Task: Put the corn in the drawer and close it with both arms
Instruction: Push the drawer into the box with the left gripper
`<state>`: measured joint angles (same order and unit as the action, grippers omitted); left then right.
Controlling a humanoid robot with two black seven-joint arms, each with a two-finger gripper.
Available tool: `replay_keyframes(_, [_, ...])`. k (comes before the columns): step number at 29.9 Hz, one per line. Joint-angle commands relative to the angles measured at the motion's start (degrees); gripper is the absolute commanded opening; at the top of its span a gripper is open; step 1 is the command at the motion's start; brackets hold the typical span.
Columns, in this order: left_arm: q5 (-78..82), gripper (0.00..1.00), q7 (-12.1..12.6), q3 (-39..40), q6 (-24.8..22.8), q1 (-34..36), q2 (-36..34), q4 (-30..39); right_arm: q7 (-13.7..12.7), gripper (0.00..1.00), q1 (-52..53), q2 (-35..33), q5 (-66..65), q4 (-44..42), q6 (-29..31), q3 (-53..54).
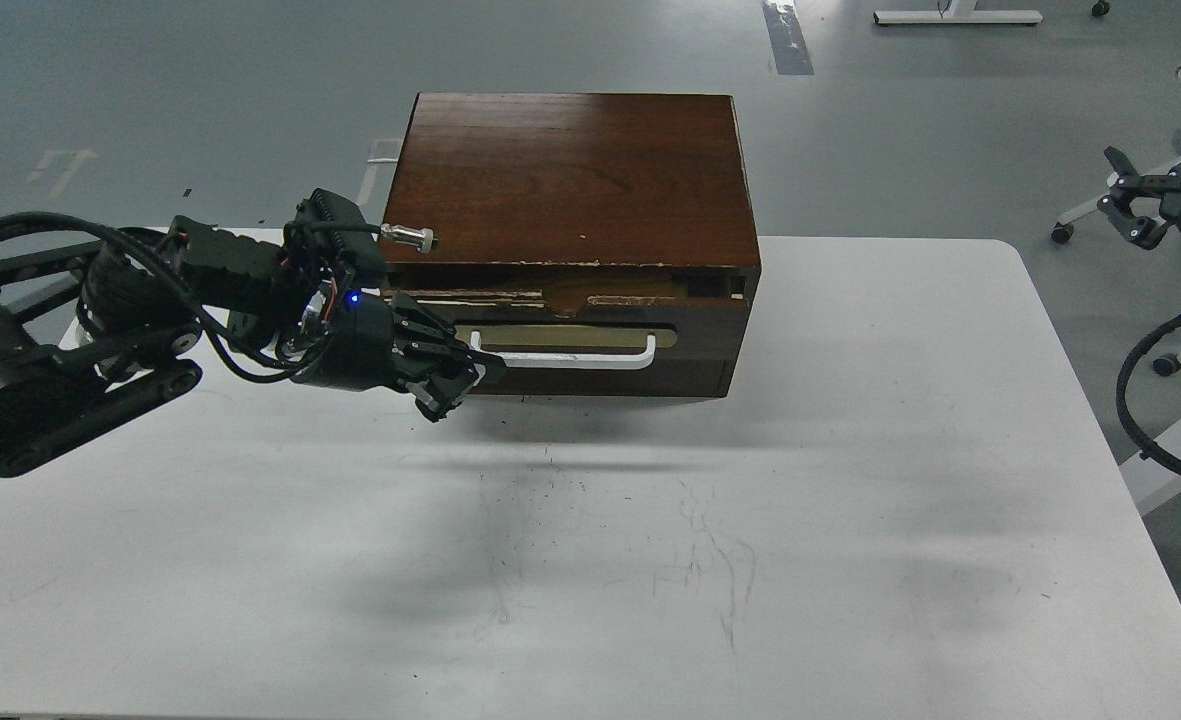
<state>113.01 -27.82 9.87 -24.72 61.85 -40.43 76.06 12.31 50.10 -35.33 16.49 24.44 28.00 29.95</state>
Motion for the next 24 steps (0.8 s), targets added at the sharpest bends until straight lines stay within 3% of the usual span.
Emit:
replay_keyframes(1, [-0.3,0.00,0.0,0.1,0.0,-0.1,-0.1,0.0,0.0,1.00,0.0,0.0,0.0,0.0,0.0,-0.1])
replay_keyframes(24, [-0.4,0.00,0.0,-0.1,1.1,0.5,2.6,-4.7,0.0,1.00,-0.1,0.0,0.0,-1.3,0.0,0.3])
